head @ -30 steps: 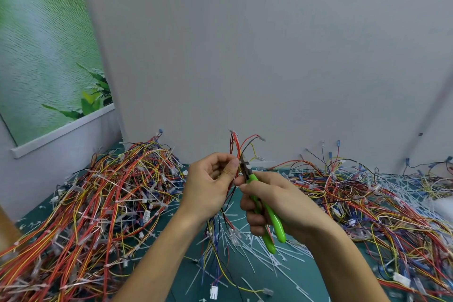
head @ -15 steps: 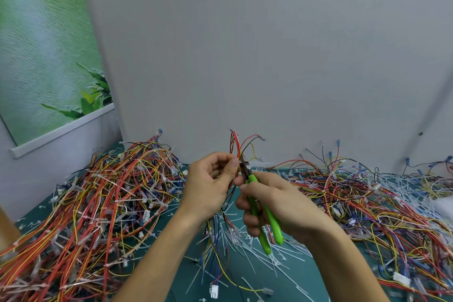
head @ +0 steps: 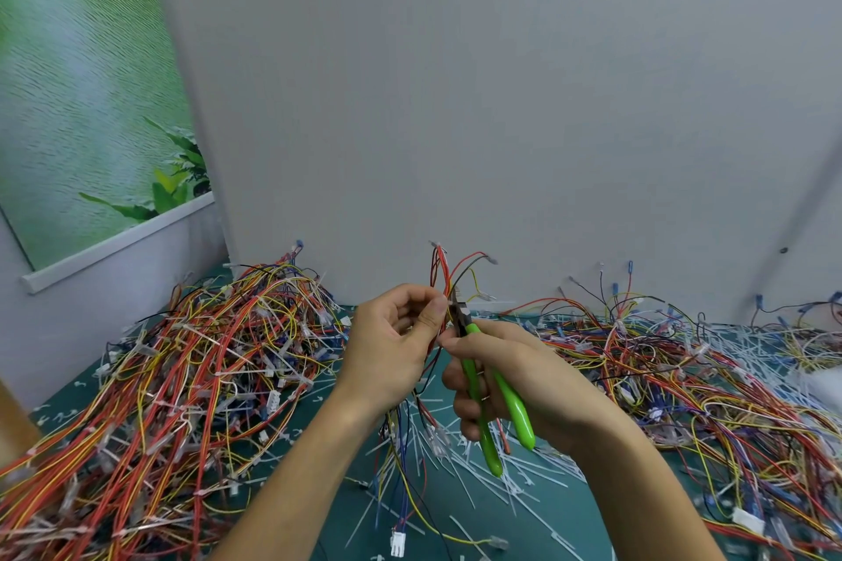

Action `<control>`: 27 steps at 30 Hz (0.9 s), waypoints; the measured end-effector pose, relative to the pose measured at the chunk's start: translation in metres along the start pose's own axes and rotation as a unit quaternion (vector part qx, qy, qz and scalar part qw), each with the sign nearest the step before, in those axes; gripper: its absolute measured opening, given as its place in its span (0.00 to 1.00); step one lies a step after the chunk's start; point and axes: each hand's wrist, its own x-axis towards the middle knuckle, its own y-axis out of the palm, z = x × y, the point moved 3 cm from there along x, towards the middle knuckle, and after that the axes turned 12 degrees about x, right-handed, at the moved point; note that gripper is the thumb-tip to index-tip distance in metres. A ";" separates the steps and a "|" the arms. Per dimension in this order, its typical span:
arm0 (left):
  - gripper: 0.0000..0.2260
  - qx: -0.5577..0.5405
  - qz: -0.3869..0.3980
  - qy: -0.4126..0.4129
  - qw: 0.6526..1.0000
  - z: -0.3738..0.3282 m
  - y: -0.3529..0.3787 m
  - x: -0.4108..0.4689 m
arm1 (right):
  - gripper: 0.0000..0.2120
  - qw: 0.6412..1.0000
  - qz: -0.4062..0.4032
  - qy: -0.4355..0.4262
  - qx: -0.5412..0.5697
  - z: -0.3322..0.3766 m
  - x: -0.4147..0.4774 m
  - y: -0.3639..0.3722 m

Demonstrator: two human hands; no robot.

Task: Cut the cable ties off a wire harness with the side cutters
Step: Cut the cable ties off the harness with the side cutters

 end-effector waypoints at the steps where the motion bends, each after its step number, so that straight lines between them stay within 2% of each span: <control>1: 0.03 0.000 -0.002 -0.002 1.000 0.001 0.000 0.000 | 0.06 1.000 -0.004 0.000 -0.004 0.000 0.000 0.000; 3: 0.04 -0.005 -0.008 -0.005 1.000 0.001 0.000 0.001 | 0.02 1.000 -0.013 0.002 -0.009 -0.001 0.000 -0.001; 10: 0.03 -0.007 -0.012 -0.002 1.000 0.001 0.000 0.002 | 0.01 1.000 -0.016 0.008 0.006 -0.003 0.001 0.000; 18: 0.03 -0.003 -0.003 0.000 1.000 0.000 0.000 0.000 | 0.10 1.000 -0.012 0.003 -0.014 0.000 0.000 -0.002; 27: 0.03 -0.011 -0.011 -0.004 1.000 0.002 0.001 0.002 | 0.07 1.000 -0.023 0.013 -0.002 -0.001 0.000 -0.001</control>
